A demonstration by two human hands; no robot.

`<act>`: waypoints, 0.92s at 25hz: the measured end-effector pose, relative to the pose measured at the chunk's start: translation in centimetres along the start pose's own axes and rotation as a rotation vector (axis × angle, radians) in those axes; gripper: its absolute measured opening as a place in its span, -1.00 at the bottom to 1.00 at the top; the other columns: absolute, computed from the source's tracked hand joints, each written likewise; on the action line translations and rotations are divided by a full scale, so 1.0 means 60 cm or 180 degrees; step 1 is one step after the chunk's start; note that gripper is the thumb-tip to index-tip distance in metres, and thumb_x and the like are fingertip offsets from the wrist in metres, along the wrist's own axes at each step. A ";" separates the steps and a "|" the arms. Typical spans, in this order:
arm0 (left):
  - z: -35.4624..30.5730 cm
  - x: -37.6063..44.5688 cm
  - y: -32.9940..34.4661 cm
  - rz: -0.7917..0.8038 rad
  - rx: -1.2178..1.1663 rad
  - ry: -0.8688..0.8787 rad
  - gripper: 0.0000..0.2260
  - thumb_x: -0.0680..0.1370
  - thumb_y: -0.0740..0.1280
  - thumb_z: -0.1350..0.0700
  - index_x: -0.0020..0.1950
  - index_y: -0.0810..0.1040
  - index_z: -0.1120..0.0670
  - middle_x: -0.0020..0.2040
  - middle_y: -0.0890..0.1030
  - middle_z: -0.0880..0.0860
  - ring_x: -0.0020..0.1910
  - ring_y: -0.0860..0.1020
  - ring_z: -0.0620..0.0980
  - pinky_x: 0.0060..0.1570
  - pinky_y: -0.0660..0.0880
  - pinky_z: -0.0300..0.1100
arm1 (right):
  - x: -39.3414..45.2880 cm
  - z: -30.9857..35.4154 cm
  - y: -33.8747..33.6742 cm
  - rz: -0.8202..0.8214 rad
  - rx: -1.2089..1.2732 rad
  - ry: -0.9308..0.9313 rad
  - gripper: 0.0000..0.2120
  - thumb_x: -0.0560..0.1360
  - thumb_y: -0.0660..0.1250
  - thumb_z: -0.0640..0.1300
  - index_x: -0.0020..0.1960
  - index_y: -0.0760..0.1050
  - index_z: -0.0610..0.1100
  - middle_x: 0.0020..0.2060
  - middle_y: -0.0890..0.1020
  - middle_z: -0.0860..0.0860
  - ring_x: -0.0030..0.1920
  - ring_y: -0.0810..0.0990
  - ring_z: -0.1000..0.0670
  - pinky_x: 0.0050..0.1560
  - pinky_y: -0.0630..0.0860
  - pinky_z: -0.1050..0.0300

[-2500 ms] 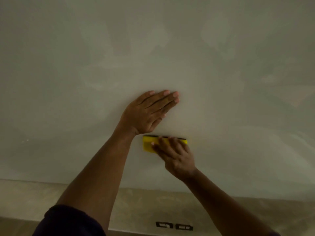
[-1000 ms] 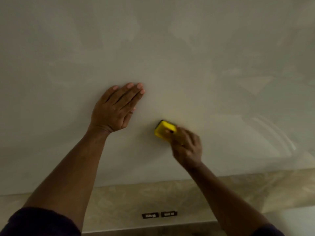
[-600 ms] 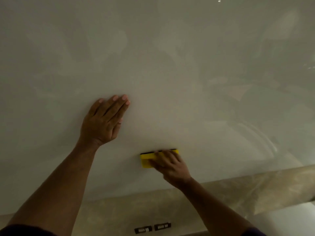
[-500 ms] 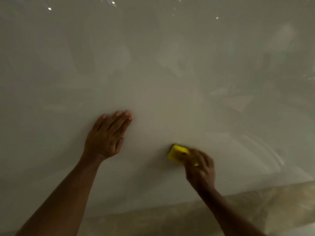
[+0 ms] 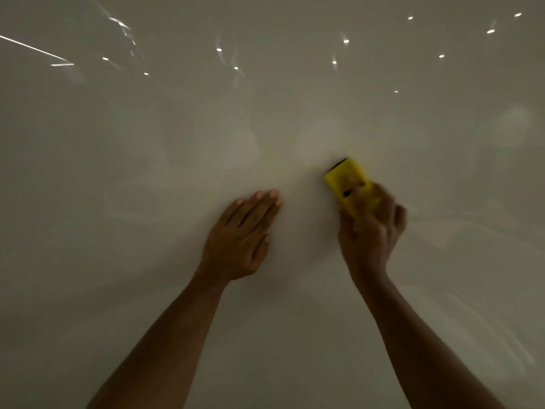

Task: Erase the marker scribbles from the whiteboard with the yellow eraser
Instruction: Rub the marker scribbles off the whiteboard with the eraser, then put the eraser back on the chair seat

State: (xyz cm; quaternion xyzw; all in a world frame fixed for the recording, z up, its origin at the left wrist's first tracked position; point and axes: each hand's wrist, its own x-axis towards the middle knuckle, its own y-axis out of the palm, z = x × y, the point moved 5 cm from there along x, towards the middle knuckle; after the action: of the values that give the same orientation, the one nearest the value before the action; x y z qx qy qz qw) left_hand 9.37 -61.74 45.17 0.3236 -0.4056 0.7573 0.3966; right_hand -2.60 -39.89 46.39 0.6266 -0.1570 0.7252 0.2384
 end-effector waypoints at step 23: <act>-0.072 -0.062 0.048 -0.0500 -0.0294 -0.0890 -0.48 0.71 0.15 0.04 0.67 0.31 0.17 0.71 0.23 0.08 0.69 0.23 0.06 0.67 0.07 -0.04 | 0.038 0.055 0.007 0.0109 -0.0346 -0.0614 -0.50 0.52 0.50 -0.13 0.44 0.56 0.13 0.33 0.61 -0.09 0.01 0.49 -0.20 -0.02 0.40 -0.06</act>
State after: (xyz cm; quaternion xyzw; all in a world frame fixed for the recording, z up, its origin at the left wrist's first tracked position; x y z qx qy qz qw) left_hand 7.96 -60.24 39.11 0.4379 -0.4647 0.6521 0.4087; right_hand -0.29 -41.63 49.20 0.6769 -0.2290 0.6559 0.2434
